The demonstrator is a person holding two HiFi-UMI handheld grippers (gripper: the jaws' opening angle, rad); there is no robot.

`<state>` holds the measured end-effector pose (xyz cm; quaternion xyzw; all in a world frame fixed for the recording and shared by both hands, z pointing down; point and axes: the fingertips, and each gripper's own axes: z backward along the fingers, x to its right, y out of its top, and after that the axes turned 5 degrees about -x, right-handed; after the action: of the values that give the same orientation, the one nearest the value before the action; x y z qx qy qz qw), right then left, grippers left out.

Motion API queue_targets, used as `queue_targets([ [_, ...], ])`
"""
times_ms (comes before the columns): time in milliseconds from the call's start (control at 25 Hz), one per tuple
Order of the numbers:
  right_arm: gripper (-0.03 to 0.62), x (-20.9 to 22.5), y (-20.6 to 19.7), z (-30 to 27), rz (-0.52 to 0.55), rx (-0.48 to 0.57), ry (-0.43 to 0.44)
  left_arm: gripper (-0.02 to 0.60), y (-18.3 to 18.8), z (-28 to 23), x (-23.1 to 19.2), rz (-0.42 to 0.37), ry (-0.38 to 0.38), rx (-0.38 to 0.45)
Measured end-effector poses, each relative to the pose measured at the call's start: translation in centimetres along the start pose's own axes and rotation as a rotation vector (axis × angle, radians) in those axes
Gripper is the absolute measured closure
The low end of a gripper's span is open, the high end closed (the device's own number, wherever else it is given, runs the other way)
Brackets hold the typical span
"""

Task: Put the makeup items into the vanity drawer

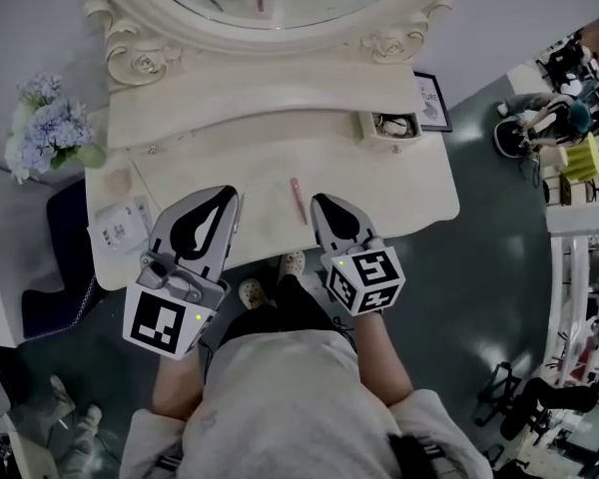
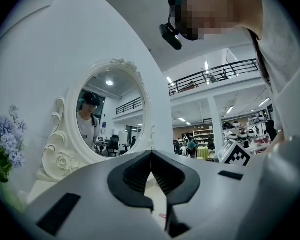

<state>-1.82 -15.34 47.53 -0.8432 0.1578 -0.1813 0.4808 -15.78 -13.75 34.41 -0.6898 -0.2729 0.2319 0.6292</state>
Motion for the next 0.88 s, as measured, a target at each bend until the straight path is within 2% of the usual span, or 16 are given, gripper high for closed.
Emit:
queue_targets([
  [680,0.562,1.6,-9.0,-4.3,-0.023,-0.293,-0.043,0.566,-2.4,-0.4,-0.7,0.041,0.021,-0.033],
  [760,0.503,1.8,-9.8,-4.6,-0.026,-0.321,-0.049,0.566,-2.6,-0.3,-0.9,0.046,0.028,-0.035],
  [880,0.49,1.9,-10.8,-5.1,-0.03,-0.352,-0.056,0.566,-2.9,-0.2,-1.2,0.053,0.039,-0.039],
])
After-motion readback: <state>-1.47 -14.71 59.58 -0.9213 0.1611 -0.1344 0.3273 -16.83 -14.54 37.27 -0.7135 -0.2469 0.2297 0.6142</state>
